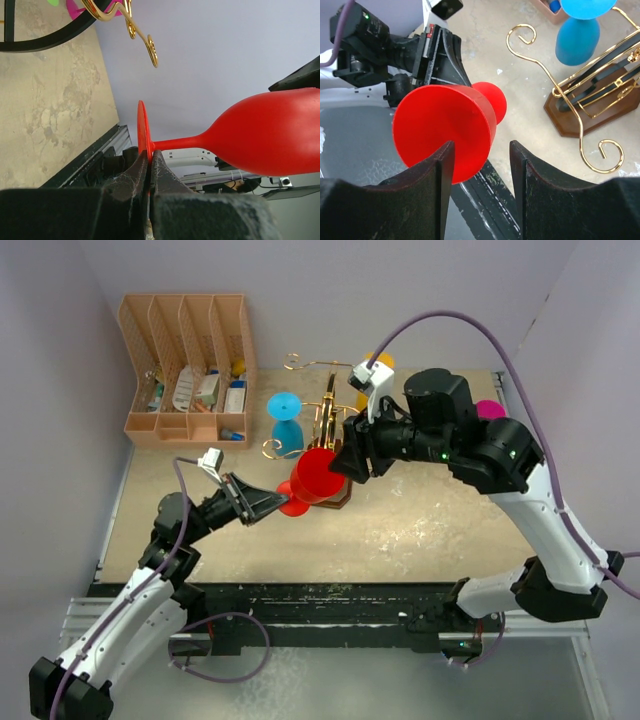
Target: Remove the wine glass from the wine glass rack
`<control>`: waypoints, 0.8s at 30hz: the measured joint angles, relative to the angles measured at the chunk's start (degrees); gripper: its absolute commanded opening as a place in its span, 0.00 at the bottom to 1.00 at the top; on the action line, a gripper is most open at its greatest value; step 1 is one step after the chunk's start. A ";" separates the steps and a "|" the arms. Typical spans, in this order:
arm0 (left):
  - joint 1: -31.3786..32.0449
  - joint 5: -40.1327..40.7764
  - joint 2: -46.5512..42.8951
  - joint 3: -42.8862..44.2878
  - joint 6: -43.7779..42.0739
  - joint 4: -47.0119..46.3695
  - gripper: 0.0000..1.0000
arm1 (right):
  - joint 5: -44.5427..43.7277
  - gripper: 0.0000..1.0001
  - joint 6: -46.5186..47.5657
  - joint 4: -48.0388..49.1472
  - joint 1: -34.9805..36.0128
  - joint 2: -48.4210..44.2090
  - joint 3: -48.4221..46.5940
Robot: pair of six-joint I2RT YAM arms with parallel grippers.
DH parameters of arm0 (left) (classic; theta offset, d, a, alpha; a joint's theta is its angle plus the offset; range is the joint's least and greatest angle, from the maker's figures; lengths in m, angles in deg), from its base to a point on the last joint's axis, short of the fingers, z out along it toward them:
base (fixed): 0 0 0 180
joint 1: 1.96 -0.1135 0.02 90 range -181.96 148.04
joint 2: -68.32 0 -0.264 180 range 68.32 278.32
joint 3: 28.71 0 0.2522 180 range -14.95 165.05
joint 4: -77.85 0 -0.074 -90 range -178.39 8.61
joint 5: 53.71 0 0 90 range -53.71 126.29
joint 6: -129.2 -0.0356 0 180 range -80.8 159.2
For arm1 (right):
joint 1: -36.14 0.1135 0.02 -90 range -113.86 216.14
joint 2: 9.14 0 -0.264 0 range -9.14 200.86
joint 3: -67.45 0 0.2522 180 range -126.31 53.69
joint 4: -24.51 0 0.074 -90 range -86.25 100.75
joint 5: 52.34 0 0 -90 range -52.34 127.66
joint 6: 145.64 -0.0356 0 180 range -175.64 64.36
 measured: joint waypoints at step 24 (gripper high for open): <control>-0.09 -1.22 4.52 6.84 -1.16 -0.61 0.67 | -5.44 0.00 -2.38 1.73 -0.28 -0.04 0.74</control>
